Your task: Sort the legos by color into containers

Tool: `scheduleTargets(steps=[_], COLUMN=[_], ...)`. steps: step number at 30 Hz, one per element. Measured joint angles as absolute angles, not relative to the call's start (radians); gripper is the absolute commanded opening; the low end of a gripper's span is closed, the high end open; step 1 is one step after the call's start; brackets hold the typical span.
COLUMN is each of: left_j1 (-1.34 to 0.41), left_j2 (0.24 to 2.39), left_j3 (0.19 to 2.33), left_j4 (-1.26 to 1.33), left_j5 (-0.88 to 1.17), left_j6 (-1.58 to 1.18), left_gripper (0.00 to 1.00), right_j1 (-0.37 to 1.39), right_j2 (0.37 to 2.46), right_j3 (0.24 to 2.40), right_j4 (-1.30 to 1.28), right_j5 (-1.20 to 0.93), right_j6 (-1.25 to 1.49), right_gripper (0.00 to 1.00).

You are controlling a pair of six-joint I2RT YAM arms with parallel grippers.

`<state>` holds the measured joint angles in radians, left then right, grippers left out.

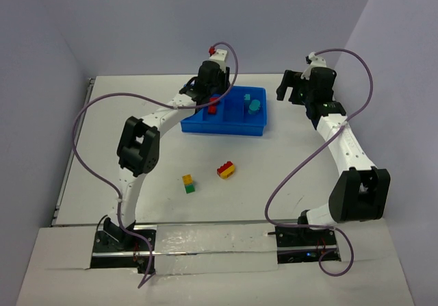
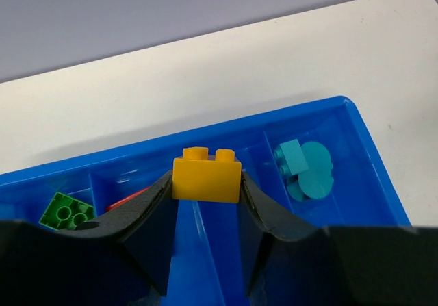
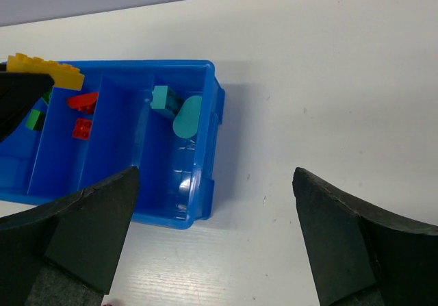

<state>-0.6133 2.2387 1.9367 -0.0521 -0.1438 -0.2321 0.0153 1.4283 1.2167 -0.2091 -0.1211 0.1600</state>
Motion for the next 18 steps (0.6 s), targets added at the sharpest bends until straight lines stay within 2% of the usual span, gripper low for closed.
scheduleTargets(steps=[9, 12, 18], left_j1=[-0.641, -0.643, -0.648], left_j2=[2.353, 2.383, 2.428], left_j3=[2.005, 2.011, 2.043], left_j4=[-0.063, -0.068, -0.075], left_j5=[-0.212, -0.227, -0.251], left_j6=[-0.301, -0.308, -0.315], left_gripper=[0.0, 0.06, 0.24], right_j1=[0.014, 0.014, 0.014], right_j2=[1.428, 1.428, 1.429], right_j3=[1.217, 1.217, 1.217], right_j4=[-0.209, -0.209, -0.21], right_j5=[-0.144, -0.149, -0.161], right_j6=[0.167, 0.167, 0.171], right_gripper=[1.0, 1.0, 1.0])
